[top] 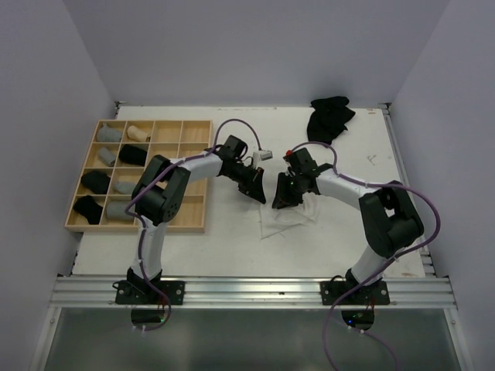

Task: Roll the underwear
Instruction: Flatten the underwear

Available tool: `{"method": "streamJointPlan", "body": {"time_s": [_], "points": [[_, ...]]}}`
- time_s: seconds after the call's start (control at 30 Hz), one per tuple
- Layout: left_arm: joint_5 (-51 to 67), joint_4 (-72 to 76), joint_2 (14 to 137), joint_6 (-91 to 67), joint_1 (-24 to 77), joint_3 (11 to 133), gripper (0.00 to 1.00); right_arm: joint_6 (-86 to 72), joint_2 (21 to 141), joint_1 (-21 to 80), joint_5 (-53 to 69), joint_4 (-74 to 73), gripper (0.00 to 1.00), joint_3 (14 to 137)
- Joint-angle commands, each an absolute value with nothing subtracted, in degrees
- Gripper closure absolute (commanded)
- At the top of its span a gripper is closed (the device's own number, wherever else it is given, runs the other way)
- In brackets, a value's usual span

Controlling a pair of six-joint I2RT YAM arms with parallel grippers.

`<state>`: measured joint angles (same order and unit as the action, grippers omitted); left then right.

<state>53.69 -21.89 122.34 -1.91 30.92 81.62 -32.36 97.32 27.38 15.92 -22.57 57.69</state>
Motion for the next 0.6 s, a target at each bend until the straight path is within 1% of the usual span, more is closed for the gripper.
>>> {"method": "streamJointPlan", "body": {"time_s": [0.0,0.23,0.57], "points": [[53.96,-21.01,121.99,-0.97,30.41,81.56,0.89,-31.47,93.87,27.51,14.33,-23.73,0.72,59.33],[54.32,-21.09,122.08,-0.88,30.32,81.48,0.89,-30.5,92.11,27.6,12.74,-25.93,0.72,58.01],[54.75,-20.57,122.08,-1.23,30.41,80.86,0.89,-30.15,94.92,27.6,10.2,-25.13,0.72,57.66]]}}
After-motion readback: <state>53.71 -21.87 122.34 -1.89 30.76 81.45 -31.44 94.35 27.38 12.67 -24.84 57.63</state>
